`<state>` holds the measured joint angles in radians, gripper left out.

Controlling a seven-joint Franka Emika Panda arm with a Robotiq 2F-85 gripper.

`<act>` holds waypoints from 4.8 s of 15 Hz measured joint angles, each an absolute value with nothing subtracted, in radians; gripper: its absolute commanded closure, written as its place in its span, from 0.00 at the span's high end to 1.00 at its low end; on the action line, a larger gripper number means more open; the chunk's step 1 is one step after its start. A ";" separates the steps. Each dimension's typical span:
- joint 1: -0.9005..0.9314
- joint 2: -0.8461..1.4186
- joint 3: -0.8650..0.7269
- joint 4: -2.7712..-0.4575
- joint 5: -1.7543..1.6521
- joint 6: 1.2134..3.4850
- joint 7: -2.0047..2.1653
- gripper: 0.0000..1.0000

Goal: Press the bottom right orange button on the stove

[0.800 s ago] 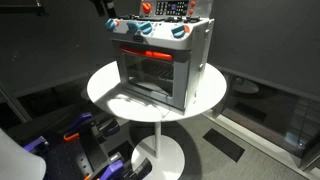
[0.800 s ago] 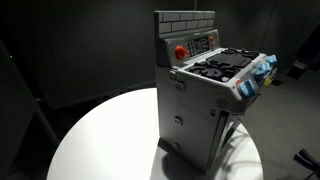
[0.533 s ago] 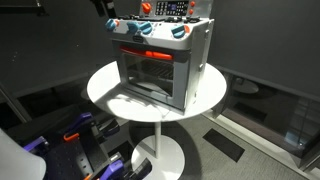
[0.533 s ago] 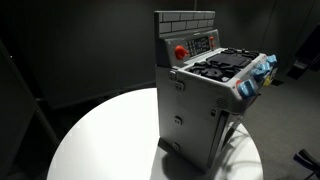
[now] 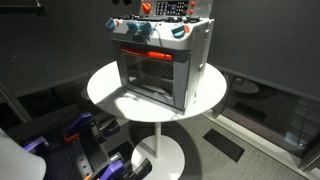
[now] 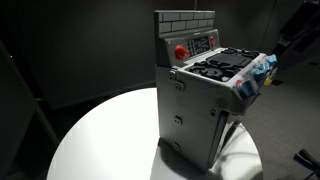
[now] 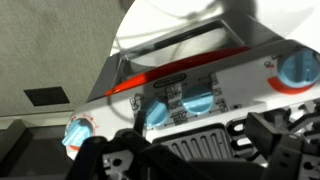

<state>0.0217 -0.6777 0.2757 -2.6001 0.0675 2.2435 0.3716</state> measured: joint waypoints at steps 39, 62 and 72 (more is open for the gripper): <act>0.015 0.085 0.064 -1.933 -0.240 2.287 0.664 1.00; 0.048 0.078 0.047 -1.911 -0.240 2.220 0.664 1.00; 0.048 0.078 0.030 -1.911 -0.242 2.201 0.666 1.00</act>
